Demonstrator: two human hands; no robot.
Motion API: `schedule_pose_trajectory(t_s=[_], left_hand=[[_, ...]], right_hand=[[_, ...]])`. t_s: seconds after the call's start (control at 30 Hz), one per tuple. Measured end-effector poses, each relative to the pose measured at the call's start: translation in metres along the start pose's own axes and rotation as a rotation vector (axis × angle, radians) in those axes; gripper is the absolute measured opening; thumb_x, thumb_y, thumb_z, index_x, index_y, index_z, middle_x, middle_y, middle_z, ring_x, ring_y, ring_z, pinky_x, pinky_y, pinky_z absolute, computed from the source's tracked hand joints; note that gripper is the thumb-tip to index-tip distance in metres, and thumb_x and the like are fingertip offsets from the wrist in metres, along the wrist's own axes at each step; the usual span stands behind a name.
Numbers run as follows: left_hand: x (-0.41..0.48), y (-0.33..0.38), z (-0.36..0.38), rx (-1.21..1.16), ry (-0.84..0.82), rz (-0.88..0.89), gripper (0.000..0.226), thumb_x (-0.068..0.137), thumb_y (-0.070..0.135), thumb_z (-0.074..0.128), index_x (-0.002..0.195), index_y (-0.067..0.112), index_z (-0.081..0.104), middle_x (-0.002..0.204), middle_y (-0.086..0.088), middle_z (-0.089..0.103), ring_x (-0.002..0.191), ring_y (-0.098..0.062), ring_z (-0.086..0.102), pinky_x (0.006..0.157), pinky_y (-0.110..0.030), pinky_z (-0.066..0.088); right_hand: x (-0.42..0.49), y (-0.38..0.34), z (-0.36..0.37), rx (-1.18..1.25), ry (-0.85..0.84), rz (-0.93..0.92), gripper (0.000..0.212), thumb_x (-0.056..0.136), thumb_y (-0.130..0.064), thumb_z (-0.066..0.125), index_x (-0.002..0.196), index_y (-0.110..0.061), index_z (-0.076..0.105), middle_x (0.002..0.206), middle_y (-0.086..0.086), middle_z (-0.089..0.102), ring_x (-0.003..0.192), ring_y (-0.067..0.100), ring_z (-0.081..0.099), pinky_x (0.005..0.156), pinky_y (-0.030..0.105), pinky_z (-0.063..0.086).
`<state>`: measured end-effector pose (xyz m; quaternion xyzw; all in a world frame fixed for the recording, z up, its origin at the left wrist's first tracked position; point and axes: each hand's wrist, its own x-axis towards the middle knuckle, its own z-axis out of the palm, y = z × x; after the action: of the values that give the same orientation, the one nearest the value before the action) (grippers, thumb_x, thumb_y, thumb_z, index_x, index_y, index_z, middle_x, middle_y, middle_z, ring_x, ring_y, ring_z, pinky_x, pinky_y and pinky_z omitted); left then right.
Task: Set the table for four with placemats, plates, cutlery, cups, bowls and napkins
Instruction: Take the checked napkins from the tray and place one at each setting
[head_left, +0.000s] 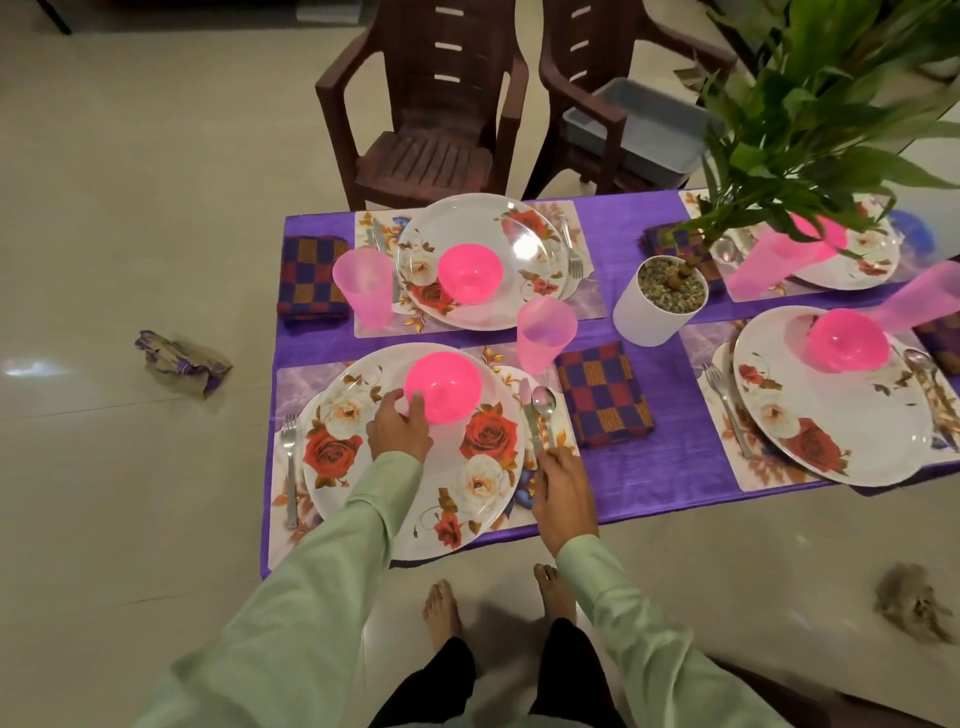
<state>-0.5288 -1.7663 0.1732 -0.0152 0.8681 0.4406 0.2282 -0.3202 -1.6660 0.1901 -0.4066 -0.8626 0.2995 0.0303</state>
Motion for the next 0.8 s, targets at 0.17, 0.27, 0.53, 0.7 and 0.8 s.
schedule_pose_trajectory(t_s=[0.17, 0.27, 0.53, 0.7, 0.8], left_hand=[[-0.016, -0.012, -0.007, -0.086, 0.013, -0.010, 0.045, 0.095, 0.050, 0.051, 0.126, 0.017, 0.055, 0.079, -0.015, 0.067, 0.086, -0.036, 0.067, 0.048, -0.028, 0.054], [-0.026, -0.015, -0.010, -0.113, 0.028, -0.022, 0.041, 0.097, 0.045, 0.051, 0.126, 0.016, 0.055, 0.085, -0.017, 0.067, 0.084, -0.036, 0.067, 0.047, -0.025, 0.051], [-0.040, -0.010, -0.011, -0.149, 0.037, 0.002, 0.046, 0.098, 0.045, 0.050, 0.130, 0.013, 0.054, 0.081, -0.019, 0.067, 0.074, -0.031, 0.068, 0.050, -0.024, 0.051], [-0.040, -0.005, -0.017, -0.168, 0.059, 0.009, 0.043, 0.099, 0.042, 0.050, 0.130, 0.012, 0.054, 0.082, -0.019, 0.067, 0.069, -0.029, 0.065, 0.048, -0.022, 0.048], [-0.041, -0.004, -0.019, -0.170, 0.062, 0.025, 0.044, 0.099, 0.042, 0.049, 0.130, 0.011, 0.054, 0.089, -0.022, 0.067, 0.069, -0.027, 0.064, 0.045, -0.019, 0.045]], right_hand=[[0.005, 0.000, 0.008, -0.106, -0.057, -0.023, 0.049, 0.088, -0.004, 0.062, 0.135, -0.011, 0.051, 0.135, 0.008, 0.044, 0.116, 0.025, 0.051, 0.091, 0.039, 0.052], [0.003, 0.002, 0.012, -0.117, -0.076, -0.006, 0.049, 0.088, -0.005, 0.065, 0.134, -0.014, 0.052, 0.135, 0.007, 0.043, 0.119, 0.025, 0.050, 0.094, 0.044, 0.052], [-0.003, 0.002, 0.011, -0.080, -0.024, -0.028, 0.045, 0.091, -0.011, 0.066, 0.134, -0.014, 0.054, 0.133, 0.007, 0.048, 0.119, 0.026, 0.051, 0.094, 0.040, 0.051], [0.021, 0.013, -0.017, 0.132, 0.316, 0.130, 0.016, 0.096, -0.010, 0.056, 0.105, -0.005, 0.069, 0.106, 0.010, 0.058, 0.095, 0.028, 0.059, 0.078, 0.032, 0.047], [0.038, 0.013, -0.022, 0.046, 0.206, 0.118, 0.014, 0.095, -0.011, 0.059, 0.101, -0.002, 0.068, 0.102, 0.013, 0.060, 0.091, 0.030, 0.060, 0.073, 0.032, 0.042]])
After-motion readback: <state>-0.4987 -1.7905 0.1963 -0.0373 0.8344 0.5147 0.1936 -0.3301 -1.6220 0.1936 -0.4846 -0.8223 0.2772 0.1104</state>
